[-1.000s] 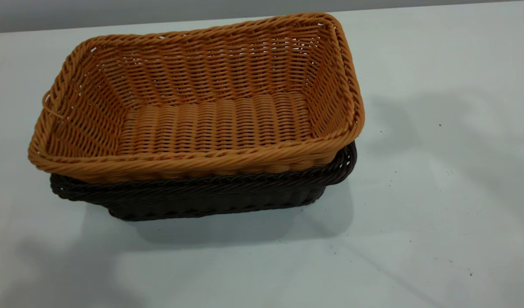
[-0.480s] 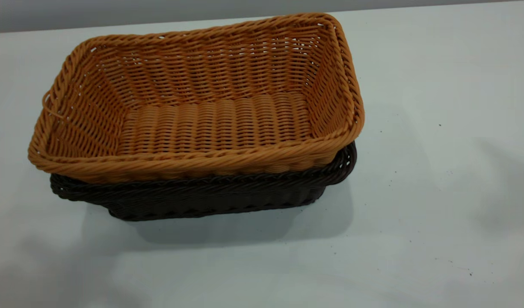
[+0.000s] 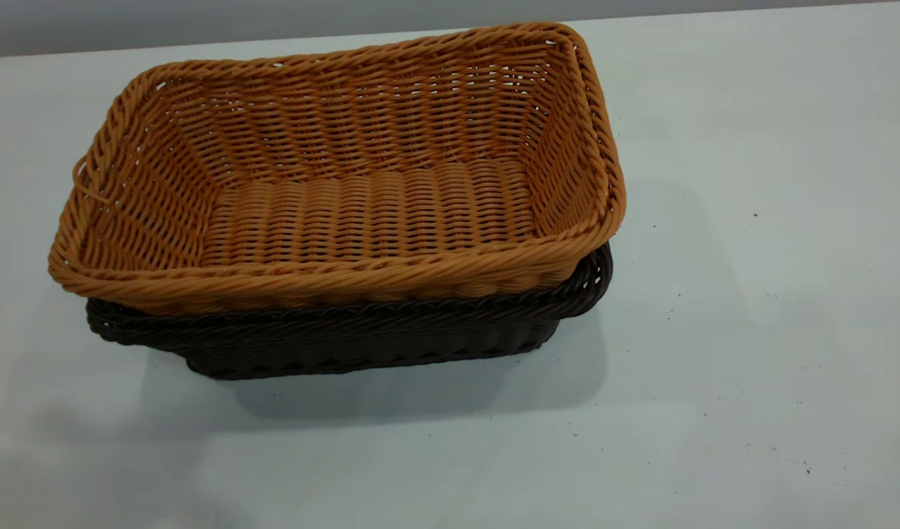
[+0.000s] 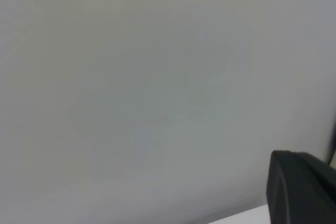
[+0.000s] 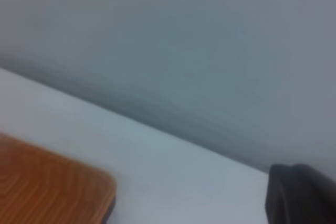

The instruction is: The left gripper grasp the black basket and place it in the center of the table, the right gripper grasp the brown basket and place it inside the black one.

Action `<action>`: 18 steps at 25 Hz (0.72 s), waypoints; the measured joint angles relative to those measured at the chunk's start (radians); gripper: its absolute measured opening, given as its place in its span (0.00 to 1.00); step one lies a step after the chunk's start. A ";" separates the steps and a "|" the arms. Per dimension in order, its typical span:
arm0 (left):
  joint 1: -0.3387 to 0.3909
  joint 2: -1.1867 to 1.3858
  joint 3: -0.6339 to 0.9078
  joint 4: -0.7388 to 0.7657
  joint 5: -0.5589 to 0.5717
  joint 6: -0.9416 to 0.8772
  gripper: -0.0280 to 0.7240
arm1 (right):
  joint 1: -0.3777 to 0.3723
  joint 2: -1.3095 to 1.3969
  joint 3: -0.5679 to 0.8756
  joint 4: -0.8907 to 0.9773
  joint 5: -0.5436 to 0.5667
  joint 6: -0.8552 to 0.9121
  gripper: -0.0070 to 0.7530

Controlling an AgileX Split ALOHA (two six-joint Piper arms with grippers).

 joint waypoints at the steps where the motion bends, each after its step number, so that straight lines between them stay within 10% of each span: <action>1: 0.000 0.000 0.000 0.000 0.001 0.000 0.04 | 0.000 -0.041 0.038 0.008 -0.007 -0.005 0.01; 18: 0.000 -0.134 0.118 -0.043 -0.001 0.000 0.04 | 0.000 -0.591 0.771 0.126 -0.138 0.079 0.01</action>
